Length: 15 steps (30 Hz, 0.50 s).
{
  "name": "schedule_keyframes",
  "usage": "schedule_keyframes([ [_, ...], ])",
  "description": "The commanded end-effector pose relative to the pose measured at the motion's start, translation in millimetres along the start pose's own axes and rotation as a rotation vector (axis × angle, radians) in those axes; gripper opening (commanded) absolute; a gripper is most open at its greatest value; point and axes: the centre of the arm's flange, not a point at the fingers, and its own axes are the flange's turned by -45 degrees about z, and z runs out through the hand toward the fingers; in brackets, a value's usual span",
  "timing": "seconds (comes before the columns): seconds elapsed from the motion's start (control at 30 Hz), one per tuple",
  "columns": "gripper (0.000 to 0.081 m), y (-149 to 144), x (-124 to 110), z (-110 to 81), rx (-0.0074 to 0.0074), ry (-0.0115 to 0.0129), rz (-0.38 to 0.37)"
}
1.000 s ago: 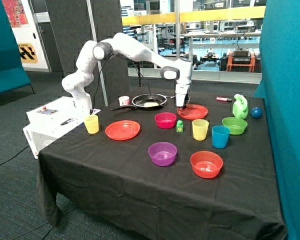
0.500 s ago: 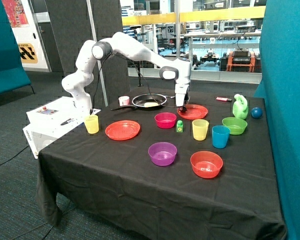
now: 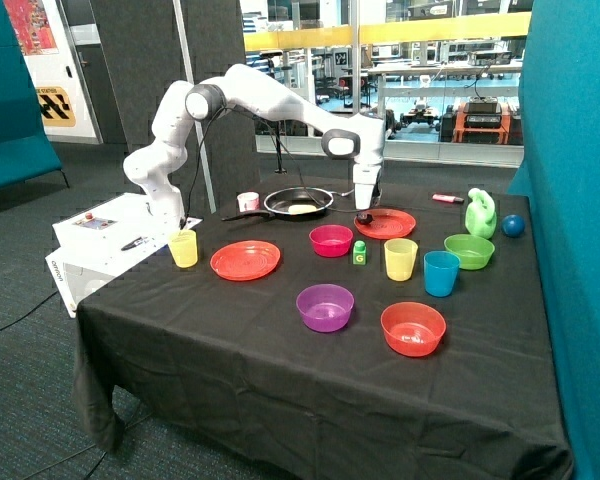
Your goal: Serve the vegetables in different plates
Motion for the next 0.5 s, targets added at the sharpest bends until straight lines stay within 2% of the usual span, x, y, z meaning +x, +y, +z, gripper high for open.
schedule_keyframes([
  [0.0,0.0621,0.9,-25.7,-28.1,-0.0032,0.0022,-0.031],
  [0.1,0.0611,2.3,-34.8,-35.4,-0.0032,0.0022,-0.035],
  [0.47,0.0548,2.8,-93.0,-72.0,-0.0032,0.0022,-0.068],
])
